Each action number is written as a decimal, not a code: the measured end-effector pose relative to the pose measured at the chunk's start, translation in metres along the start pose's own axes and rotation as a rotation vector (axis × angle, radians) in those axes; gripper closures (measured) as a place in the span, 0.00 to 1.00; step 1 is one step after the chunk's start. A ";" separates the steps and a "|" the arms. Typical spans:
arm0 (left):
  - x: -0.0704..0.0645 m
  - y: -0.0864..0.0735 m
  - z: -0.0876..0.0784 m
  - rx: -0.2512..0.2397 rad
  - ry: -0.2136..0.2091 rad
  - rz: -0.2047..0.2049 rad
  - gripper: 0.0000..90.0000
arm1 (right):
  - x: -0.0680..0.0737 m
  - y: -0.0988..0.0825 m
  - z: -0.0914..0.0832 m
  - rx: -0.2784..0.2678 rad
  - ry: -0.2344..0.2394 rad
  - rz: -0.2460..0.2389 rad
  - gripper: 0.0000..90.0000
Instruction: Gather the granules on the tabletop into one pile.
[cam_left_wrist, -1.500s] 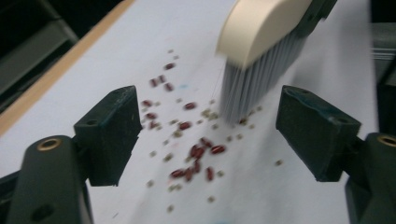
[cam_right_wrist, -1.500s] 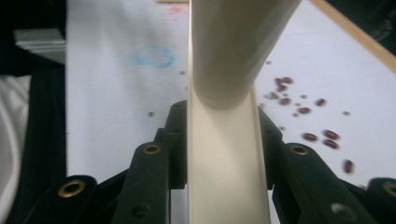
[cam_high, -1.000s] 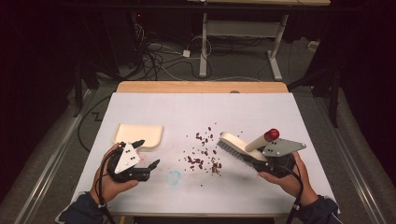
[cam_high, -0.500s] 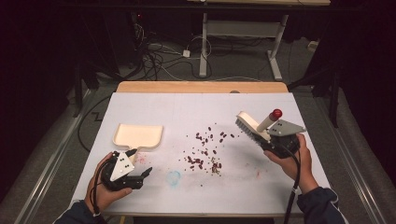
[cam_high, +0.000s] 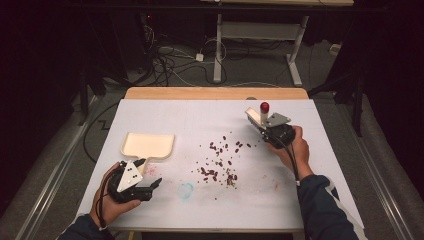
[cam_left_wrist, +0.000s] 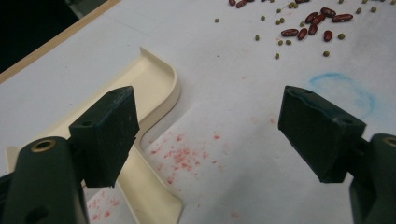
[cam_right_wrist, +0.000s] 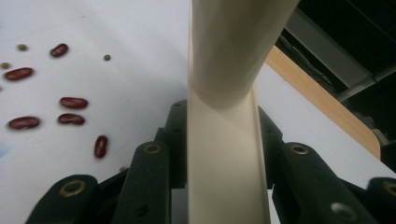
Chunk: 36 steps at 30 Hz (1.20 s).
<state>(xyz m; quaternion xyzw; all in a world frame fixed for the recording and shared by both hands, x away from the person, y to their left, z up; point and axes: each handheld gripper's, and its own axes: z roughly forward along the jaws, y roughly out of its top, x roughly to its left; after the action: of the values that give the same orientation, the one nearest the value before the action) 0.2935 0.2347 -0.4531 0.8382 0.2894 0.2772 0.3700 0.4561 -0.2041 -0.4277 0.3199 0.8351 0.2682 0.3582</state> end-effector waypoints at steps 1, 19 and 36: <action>0.000 0.000 0.000 -0.001 0.000 0.000 0.22 | 0.002 0.002 0.005 0.005 0.005 0.003 0.75; -0.003 0.001 0.001 0.006 -0.008 0.016 0.22 | 0.084 0.027 0.010 -0.093 0.179 -0.166 0.75; -0.004 0.002 0.001 0.010 -0.010 0.020 0.22 | 0.120 0.013 -0.035 -0.186 0.328 -0.240 0.75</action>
<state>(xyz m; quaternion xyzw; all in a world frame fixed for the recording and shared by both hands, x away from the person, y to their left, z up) 0.2919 0.2303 -0.4530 0.8443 0.2804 0.2751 0.3646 0.3688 -0.1167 -0.4490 0.1361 0.8860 0.3479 0.2748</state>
